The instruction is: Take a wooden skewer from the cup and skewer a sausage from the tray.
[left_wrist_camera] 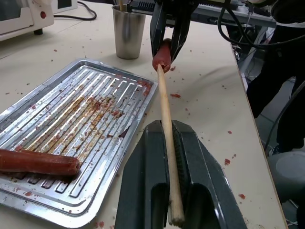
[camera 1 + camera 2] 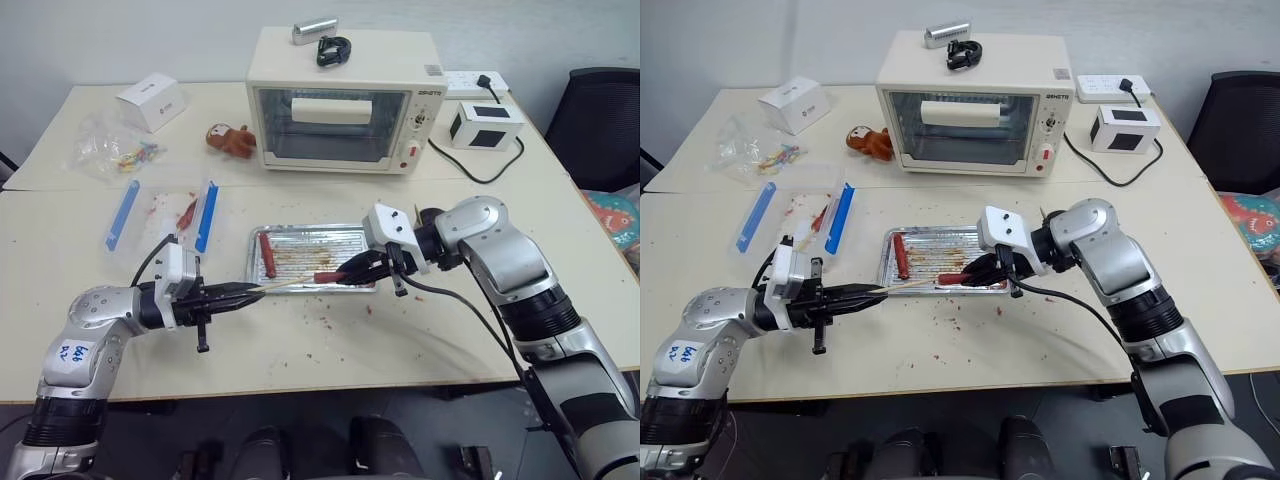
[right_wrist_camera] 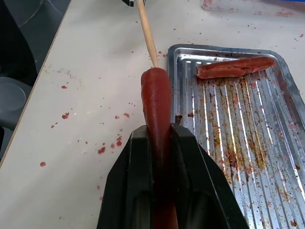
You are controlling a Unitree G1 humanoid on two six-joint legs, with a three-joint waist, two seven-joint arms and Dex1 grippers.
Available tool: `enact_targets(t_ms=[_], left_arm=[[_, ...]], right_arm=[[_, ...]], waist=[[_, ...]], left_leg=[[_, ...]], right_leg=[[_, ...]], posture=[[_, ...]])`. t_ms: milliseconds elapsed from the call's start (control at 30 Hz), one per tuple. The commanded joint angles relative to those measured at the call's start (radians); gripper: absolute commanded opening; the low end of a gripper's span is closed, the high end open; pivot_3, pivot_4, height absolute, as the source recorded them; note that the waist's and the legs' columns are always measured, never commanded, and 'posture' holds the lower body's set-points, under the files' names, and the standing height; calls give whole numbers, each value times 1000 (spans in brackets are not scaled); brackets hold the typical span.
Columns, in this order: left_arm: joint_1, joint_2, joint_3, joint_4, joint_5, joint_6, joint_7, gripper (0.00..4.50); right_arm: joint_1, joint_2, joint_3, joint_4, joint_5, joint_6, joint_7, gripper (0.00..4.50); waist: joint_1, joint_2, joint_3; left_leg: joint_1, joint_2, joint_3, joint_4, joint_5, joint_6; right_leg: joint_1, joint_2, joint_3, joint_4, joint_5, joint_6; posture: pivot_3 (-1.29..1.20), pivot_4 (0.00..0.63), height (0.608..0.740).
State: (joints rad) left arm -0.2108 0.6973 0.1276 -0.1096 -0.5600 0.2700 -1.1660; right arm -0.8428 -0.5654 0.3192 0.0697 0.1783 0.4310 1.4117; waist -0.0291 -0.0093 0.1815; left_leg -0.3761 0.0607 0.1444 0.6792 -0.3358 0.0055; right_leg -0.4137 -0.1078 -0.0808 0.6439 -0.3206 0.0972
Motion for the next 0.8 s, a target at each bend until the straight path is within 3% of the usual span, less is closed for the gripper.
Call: enact_targets(t_ms=[33,800], left_arm=[[-4,-2,-11,-24,-1,-5,-11,0],[-90,-87,-92,5,47,-23,8,0]], right_arm=[[-33,10,-9,-19,24,-34,13,229],[-65,52,35,-34,19,-59,44,229]], waist=[[0,0,0],[1,0,0]], left_leg=[[0,0,0,0,0,0],[0,1,0,1,0,0]], right_leg=[[0,0,0,0,0,0],[0,1,1,1,0,0]], posture=[[0,150,740],[0,150,740]])
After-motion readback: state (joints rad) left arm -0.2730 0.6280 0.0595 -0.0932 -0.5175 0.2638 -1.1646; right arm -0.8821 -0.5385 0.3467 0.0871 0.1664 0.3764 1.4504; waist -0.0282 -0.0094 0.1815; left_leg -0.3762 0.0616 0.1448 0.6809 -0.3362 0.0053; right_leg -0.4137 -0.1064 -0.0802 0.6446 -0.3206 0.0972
